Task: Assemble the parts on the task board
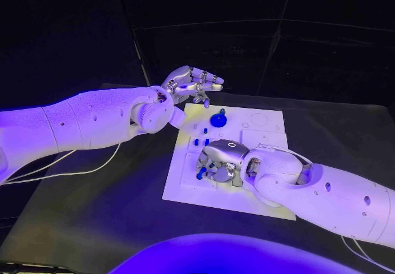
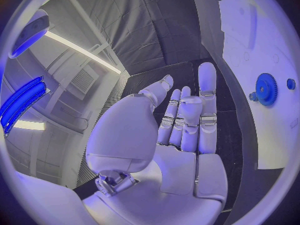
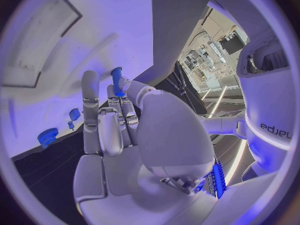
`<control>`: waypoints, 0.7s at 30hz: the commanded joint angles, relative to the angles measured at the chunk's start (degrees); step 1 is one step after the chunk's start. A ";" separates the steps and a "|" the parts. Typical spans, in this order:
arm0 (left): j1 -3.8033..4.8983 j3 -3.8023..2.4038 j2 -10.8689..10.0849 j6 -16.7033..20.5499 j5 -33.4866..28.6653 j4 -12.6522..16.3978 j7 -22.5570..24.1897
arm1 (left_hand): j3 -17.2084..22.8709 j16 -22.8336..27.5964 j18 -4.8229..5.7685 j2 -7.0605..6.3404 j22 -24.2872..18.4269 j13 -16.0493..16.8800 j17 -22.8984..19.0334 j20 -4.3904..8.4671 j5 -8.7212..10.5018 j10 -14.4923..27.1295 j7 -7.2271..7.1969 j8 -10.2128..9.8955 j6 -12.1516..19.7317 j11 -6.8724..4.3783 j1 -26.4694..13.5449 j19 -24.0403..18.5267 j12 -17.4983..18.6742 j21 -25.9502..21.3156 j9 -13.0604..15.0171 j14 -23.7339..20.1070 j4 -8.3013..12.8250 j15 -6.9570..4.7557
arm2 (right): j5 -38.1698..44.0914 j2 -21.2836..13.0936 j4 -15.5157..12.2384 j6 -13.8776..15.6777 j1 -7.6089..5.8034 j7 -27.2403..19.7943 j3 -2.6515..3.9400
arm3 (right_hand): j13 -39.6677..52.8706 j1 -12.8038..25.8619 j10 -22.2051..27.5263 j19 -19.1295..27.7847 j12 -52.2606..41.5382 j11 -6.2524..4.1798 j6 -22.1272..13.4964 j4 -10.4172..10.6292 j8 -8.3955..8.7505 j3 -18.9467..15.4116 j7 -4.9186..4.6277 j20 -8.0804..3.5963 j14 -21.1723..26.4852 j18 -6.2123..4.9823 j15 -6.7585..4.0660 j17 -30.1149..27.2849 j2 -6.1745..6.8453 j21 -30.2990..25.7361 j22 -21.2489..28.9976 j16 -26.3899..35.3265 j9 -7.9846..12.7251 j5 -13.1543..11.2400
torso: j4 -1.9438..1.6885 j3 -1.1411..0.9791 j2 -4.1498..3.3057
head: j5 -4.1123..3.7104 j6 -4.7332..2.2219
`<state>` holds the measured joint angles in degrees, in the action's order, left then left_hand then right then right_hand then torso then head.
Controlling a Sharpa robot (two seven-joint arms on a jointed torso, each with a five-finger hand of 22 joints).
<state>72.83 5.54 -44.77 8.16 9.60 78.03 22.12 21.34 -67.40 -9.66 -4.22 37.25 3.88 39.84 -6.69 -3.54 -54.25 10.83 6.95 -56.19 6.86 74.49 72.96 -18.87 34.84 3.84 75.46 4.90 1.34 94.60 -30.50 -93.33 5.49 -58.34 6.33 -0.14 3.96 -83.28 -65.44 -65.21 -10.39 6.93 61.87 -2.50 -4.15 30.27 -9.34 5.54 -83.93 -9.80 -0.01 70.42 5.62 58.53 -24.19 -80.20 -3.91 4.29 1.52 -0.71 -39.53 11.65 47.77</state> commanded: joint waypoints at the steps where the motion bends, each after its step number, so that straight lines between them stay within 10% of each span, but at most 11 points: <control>1: 0.09 -0.03 -0.03 -0.66 -0.21 0.10 0.06 | -0.39 -0.25 -0.73 0.37 -0.07 0.02 -0.05 -0.28 0.24 0.43 -0.08 0.29 0.31 0.09 0.00 0.06 -0.19 -0.39 0.01 -0.28 0.09 0.24 | 1.00 0.24 -0.08 -1.26 0.09 0.08 -0.13 | -0.11 1.62 -1.74 0.65 0.36 -1.80 -0.71 0.09 0.50 -0.57 -0.37 0.13 -2.32 -0.78 0.10 -0.27 0.16 0.30 -0.05 0.10 0.15 1.51 | -0.02 0.00 -0.01 | 0.01 0.03; 21: 0.12 -0.03 -0.18 -0.81 -0.21 0.22 -0.23 | -0.39 -0.25 -0.73 0.37 -0.07 0.02 -0.05 -0.28 0.24 0.43 -0.08 0.29 0.31 0.09 0.00 0.06 -0.19 -0.39 0.01 -0.28 0.09 0.24 | 0.21 0.57 0.21 2.34 0.10 -1.82 -0.22 | -0.28 5.66 10.48 1.44 5.45 0.22 -8.78 -0.46 0.64 -4.90 -1.00 1.79 -1.54 -0.82 1.76 -2.98 2.58 -1.25 1.07 1.54 0.22 2.91 | 0.01 0.00 0.01 | 0.07 0.03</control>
<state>72.85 5.54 -44.92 8.04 9.60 78.13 21.81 21.34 -67.40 -9.65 -4.22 37.26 3.88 39.84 -6.67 -3.54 -54.25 10.83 6.95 -56.19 6.86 74.49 72.94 -18.87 34.85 3.84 75.46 4.90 1.34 95.01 -29.90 -93.02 5.99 -58.18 5.72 -0.36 3.62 -78.03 -55.41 -63.79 -5.20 7.10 53.37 -2.95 -3.77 25.72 -10.33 6.97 -83.96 -9.80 1.26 67.51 8.20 57.44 -23.19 -78.98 -3.65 7.21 1.49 -0.70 -39.50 11.73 47.85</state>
